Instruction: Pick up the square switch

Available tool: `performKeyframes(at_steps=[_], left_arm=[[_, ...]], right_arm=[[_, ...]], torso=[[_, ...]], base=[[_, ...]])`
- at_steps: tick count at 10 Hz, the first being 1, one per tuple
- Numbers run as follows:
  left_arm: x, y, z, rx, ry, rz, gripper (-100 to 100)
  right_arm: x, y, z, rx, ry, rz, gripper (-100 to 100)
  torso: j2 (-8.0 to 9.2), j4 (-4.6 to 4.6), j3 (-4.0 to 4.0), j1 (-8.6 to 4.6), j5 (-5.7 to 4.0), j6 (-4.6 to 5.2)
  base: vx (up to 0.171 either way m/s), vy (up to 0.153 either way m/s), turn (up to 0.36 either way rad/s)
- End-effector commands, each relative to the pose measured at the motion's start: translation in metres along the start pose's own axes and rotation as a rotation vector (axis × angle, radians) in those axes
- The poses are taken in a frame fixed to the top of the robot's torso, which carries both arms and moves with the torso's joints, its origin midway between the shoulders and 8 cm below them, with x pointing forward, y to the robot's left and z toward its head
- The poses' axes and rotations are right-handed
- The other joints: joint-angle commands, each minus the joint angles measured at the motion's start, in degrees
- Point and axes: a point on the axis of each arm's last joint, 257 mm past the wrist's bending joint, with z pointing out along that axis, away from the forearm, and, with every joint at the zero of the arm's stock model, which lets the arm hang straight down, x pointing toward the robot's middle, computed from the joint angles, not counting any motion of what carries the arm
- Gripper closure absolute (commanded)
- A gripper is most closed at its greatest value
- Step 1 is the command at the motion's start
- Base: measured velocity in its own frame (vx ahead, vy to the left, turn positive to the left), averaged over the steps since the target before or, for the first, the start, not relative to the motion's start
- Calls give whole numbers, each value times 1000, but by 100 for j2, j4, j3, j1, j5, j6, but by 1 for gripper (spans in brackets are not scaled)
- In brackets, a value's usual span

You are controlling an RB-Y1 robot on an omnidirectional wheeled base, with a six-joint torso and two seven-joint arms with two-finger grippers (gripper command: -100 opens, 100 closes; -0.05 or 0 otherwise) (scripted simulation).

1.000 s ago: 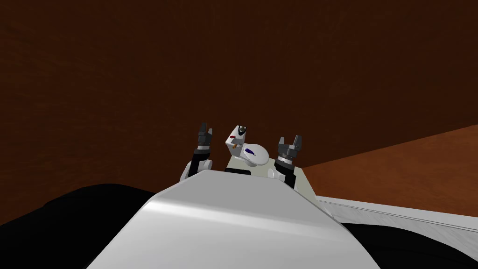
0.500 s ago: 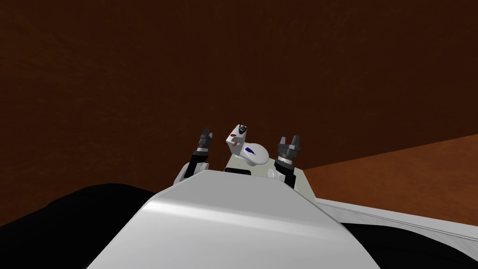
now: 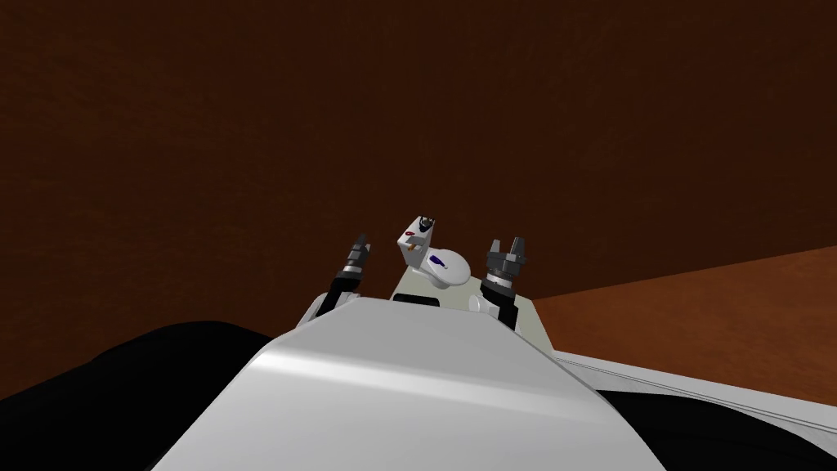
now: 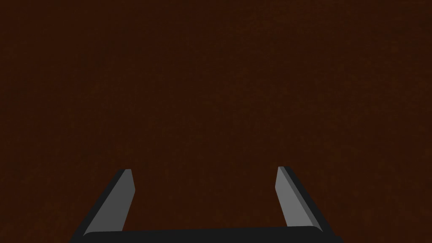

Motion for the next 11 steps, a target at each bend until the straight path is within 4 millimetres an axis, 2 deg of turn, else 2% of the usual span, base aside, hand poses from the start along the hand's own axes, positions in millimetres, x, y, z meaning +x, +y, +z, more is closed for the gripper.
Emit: performKeyframes(at_steps=[1, 6, 11], left_arm=[[-8, 28, -7, -84, -4, -8, -100], [-16, 81, -29, -257, -13, -41, -100], [-8, 116, -40, -386, -3, -95, -100]], right_arm=[[0, 0, 0, 0, 0, 0, 0], [0, 0, 0, 0, 0, 0, 0], [0, 0, 0, 0, 0, 0, 0]], torso=[[0, 0, 0, 0, 0, 0], [-27, -5, -15, -3, -1, 4], [-52, -10, -30, -8, -2, 5]], base=[[-86, -57, 86], [-34, -50, 32], [29, -61, -25]])
